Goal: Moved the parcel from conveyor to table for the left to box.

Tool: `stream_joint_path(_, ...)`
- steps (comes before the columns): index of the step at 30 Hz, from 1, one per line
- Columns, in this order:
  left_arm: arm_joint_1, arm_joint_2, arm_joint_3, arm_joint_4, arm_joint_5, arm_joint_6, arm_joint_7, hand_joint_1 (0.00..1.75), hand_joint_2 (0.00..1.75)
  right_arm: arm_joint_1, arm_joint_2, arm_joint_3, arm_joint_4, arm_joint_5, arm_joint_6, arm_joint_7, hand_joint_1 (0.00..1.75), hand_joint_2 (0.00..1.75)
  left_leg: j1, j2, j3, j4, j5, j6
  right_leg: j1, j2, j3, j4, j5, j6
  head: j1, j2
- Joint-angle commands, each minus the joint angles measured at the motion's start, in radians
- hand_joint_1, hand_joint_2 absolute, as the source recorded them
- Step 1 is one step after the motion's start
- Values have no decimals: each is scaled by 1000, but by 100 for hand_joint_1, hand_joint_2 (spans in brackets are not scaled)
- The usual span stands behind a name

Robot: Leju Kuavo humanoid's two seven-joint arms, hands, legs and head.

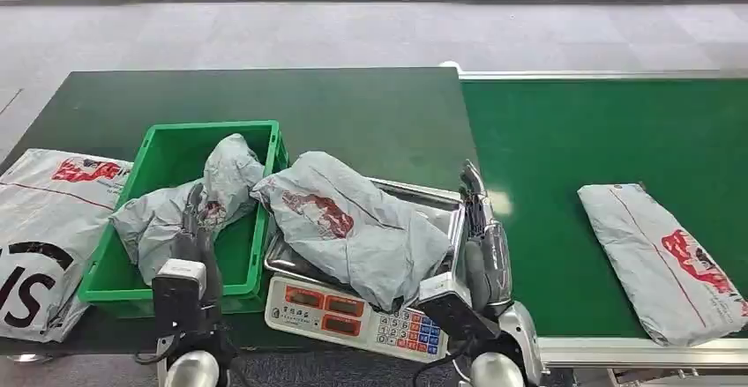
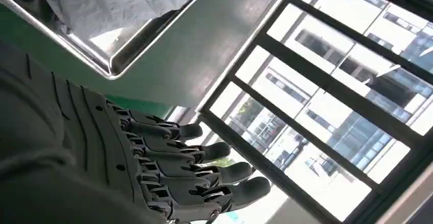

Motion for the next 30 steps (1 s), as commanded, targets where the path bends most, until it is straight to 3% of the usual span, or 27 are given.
stream_joint_path(1,-81,89,-150,67,-242,-92,51,0,0,40,-23,-57,-68,-47,13,-63,0,0,-1,-3,1,-2,2,0,0,-6,2,-2,0,-1,0,0)
stream_joint_path(3,-124,108,-203,118,-458,-142,136,0,0,51,-14,-73,-92,-57,14,-80,0,0,0,-2,0,-1,1,0,0,-4,1,-1,0,0,0,0)
stream_joint_path(4,-164,118,-251,180,-581,-165,161,0,175,60,-11,-80,-107,-57,22,-87,0,0,-1,-3,0,-2,2,0,0,-6,2,-2,0,-1,0,0)
stream_joint_path(9,-286,111,-409,447,-729,-164,153,0,175,90,-15,-103,-94,-79,46,-115,0,0,-1,-7,1,-3,3,0,-1,-9,4,-3,0,0,0,0)
stream_joint_path(15,-307,113,-440,483,-722,-171,144,0,175,93,-10,-107,-92,-81,45,-125,0,0,-1,0,2,-2,1,0,-1,-2,2,-2,1,0,0,0)
stream_joint_path(23,-353,100,-517,633,-692,-166,127,0,175,87,-4,-114,-62,-98,57,-144,0,0,-1,0,3,-4,2,0,0,-3,3,-4,2,-1,0,0)
stream_joint_path(24,-349,104,-520,624,-693,-152,133,175,175,89,-3,-115,-61,-99,59,-147,0,0,-1,0,3,-3,1,0,0,-2,3,-3,2,0,0,0)
stream_joint_path(30,-349,117,-525,603,-688,-162,137,175,175,90,-1,-114,-53,-100,62,-149,0,0,0,1,2,-2,1,0,0,-1,2,-2,1,0,0,0)
